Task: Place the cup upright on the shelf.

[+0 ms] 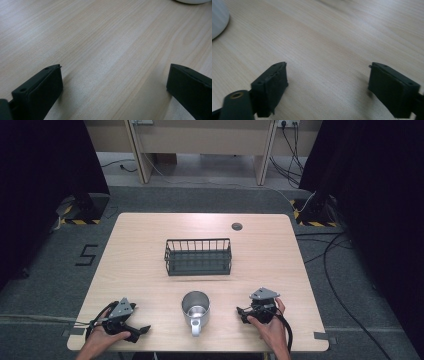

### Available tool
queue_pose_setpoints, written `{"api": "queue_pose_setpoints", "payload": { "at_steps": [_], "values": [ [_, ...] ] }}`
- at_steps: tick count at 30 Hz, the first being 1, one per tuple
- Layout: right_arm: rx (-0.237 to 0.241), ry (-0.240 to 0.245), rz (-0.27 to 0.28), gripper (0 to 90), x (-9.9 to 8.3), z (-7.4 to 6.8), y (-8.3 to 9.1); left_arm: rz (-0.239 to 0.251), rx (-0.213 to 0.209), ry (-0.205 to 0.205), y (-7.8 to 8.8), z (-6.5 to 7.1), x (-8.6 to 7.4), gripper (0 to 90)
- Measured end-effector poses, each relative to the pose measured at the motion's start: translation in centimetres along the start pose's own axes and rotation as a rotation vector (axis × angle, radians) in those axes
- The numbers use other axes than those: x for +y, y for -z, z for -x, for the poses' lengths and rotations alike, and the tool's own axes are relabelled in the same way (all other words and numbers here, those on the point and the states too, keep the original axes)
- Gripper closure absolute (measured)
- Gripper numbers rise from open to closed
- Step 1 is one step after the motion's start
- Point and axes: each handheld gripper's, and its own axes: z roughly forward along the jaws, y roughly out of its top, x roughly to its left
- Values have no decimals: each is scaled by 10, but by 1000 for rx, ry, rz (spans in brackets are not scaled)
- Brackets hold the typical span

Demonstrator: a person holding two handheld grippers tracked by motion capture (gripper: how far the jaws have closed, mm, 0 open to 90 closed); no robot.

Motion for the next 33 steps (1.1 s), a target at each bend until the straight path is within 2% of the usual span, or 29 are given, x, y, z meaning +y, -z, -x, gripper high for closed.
{"api": "queue_pose_setpoints", "payload": {
  "at_steps": [2,5,7,15,18,20,21,22,27,32,33],
  "values": [
    [-13,4,2,173,0,-2,1,0,0,0,0,0,0,0],
    [-7,0,16,170,1,-4,3,0,0,0,0,0,0,0],
    [5,-12,32,174,3,-6,6,0,0,0,0,0,0,0],
    [67,0,112,229,20,-23,22,-1,1,2,1,1,-1,0],
    [91,37,144,310,29,-33,30,-1,2,2,1,1,-1,0],
    [117,58,175,425,37,-40,35,-1,4,6,2,2,-2,0],
    [117,58,175,425,37,-40,35,-1,4,6,2,2,-2,0],
    [129,61,203,465,43,-45,40,1,8,8,3,2,-3,0],
    [174,72,265,534,57,-57,50,0,11,12,4,3,-4,0],
    [203,91,280,585,69,-69,53,0,10,12,4,3,-4,0],
    [214,110,274,612,75,-75,50,-1,9,10,4,2,-4,0]
  ]
}}
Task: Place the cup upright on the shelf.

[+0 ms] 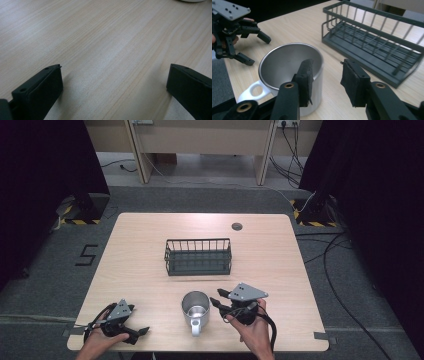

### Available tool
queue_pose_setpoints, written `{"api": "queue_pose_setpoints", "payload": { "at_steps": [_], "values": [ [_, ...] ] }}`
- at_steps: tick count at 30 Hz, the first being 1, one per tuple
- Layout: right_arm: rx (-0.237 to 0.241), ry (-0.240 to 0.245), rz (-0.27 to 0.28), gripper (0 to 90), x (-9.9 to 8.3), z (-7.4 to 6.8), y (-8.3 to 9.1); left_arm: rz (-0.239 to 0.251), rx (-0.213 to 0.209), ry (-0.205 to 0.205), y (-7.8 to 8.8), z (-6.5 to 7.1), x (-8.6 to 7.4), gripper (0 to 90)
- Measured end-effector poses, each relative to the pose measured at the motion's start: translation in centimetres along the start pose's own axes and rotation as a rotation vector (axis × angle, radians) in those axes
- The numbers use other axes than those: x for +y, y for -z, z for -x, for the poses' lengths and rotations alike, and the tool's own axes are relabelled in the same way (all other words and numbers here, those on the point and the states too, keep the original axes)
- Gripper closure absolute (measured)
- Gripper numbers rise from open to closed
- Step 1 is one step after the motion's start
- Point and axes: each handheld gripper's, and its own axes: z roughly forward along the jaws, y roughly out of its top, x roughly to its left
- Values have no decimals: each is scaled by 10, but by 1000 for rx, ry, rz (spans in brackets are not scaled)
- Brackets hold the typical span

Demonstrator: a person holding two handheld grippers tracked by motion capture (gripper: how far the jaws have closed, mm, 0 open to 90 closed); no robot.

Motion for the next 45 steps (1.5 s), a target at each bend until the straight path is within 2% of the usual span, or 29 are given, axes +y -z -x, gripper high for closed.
{"api": "queue_pose_setpoints", "payload": {
  "at_steps": [5,13,18,20,21,22,23,27,28,29,30,31,35,40,41,42,44,45],
  "values": [
    [16,28,-35,669,3,-5,-15,0,-1,-1,0,0,0,0],
    [22,32,-80,728,2,-7,-37,0,-1,-1,0,0,0,0],
    [20,49,-88,771,5,-6,-43,0,-1,-1,0,0,0,0],
    [29,70,-92,807,8,-4,-47,2,0,-1,0,0,0,0],
    [55,77,-95,846,9,-1,-50,2,0,-1,0,0,0,0],
    [55,77,-95,846,9,-1,-50,0,-1,-1,0,0,0,0],
    [97,96,-96,839,12,4,-54,2,0,-1,0,0,0,0],
    [185,138,-110,846,18,17,-60,2,-1,-2,0,0,0,0],
    [205,144,-115,841,20,19,-62,2,-1,-2,0,0,0,0],
    [205,144,-115,841,20,19,-62,2,-1,-2,0,0,0,0],
    [233,158,-115,824,22,23,-65,2,-2,-2,0,0,0,0],
    [238,162,-112,805,24,23,-65,1,-3,-3,0,-1,0,0],
    [209,157,-88,675,25,20,-57,1,-3,-3,0,-1,0,0],
    [139,81,-48,440,16,10,-38,1,-2,-4,0,-1,0,0],
    [139,81,-48,440,16,10,-38,1,-2,-4,0,-1,0,0],
    [118,48,-20,356,10,6,-30,1,-3,-3,0,-1,0,0],
    [105,25,-9,292,3,0,-24,1,-3,-3,0,-1,0,0],
    [105,25,-9,292,3,0,-24,1,-3,-3,0,-1,0,0]
  ]
}}
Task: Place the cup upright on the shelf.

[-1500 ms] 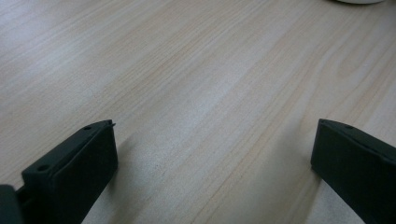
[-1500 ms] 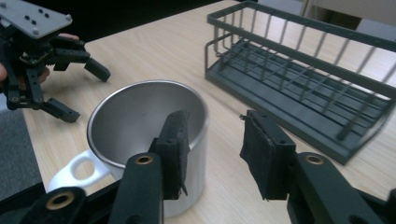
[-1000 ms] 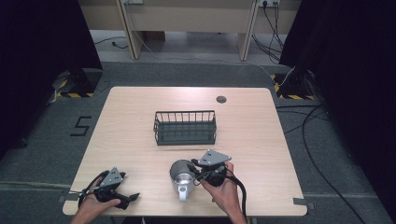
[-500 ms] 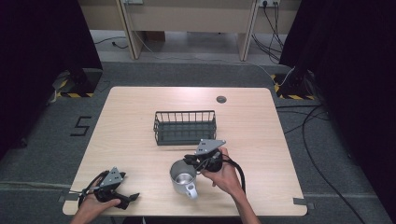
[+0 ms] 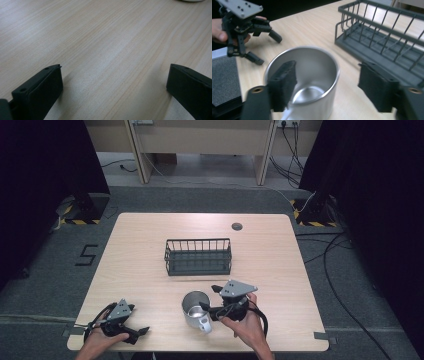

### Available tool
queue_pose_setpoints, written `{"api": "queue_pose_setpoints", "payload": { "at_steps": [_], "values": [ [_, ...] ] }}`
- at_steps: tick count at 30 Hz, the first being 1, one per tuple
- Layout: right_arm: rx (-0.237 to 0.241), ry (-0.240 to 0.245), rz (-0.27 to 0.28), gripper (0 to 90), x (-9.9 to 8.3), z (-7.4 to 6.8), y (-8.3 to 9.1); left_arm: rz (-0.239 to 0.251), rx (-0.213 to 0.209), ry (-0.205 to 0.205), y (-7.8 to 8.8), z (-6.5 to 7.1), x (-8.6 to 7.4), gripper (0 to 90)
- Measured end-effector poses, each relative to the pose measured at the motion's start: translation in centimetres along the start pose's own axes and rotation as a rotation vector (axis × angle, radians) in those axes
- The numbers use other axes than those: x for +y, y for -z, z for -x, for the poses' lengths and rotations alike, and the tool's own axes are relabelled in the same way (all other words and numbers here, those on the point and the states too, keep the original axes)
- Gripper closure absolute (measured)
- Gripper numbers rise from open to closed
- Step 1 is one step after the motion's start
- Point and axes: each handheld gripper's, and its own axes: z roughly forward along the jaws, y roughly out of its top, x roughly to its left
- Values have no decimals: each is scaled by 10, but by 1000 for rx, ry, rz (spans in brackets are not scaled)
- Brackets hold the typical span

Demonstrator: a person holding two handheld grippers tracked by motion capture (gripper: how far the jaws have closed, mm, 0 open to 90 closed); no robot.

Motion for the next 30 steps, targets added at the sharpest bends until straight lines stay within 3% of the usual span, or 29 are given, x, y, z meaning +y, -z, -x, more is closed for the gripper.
{"api": "queue_pose_setpoints", "payload": {
  "at_steps": [1,4,11,14,18,20,30],
  "values": [
    [-17,-10,-6,219,-7,-8,4,0,0,0,0,0,0,0],
    [-42,-32,-4,180,-16,-19,9,0,0,0,0,0,0,0],
    [-40,-23,-49,163,-27,-37,7,0,1,-2,0,0,0,0],
    [-46,9,-86,181,-32,-41,4,0,1,-2,0,0,0,0],
    [-53,10,-92,200,-33,-35,5,0,1,-2,0,0,0,0],
    [-74,34,-96,215,-33,-28,10,-1,0,0,0,0,0,0],
    [-94,10,-98,240,-40,-3,21,0,0,-1,0,0,0,0]
  ]
}}
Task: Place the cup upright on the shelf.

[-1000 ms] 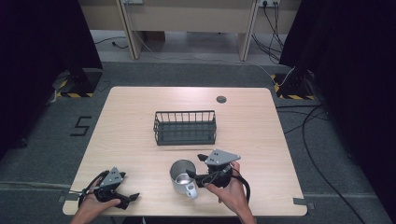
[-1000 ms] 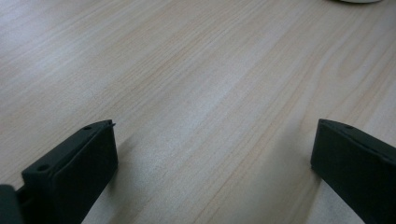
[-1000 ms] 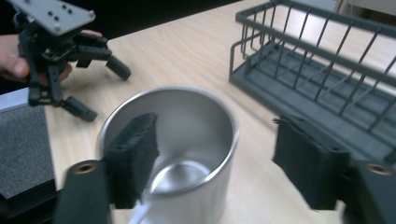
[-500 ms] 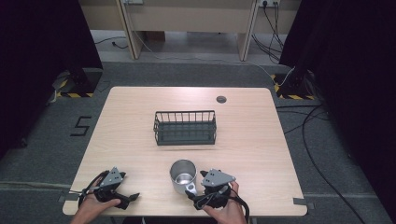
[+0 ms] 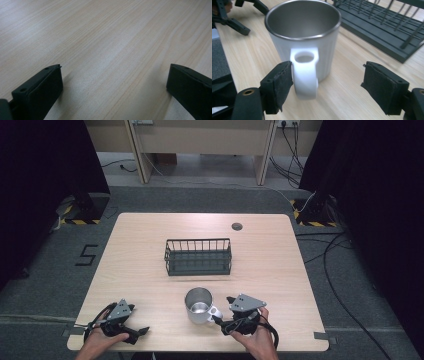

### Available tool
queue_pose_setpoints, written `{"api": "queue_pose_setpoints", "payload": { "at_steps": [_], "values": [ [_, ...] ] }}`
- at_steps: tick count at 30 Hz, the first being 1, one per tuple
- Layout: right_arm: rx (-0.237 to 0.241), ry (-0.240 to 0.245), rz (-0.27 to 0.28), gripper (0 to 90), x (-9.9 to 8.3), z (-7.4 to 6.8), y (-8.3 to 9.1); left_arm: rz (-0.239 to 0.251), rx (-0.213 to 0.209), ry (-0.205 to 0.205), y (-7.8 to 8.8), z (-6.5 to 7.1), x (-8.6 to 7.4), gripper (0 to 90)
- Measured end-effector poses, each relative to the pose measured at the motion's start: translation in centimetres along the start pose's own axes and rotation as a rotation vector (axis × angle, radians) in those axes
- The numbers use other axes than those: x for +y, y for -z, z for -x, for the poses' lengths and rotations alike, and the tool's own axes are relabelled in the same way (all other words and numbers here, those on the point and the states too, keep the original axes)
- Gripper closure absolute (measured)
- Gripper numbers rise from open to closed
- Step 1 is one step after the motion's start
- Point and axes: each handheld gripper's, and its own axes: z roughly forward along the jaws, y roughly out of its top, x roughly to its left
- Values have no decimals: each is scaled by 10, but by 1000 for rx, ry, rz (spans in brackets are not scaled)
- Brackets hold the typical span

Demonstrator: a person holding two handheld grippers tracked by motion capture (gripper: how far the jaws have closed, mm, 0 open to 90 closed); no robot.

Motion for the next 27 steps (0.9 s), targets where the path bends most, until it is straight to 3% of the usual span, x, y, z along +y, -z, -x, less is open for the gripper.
{"api": "queue_pose_setpoints", "payload": {
  "at_steps": [14,24,27],
  "values": [
    [-47,-47,16,253,-8,26,6,-1,0,0,0,0,0,0],
    [-81,-60,24,253,-4,31,9,0,0,0,0,0,0,0],
    [-40,-56,54,225,0,27,9,0,0,0,0,0,0,0]
  ]
}}
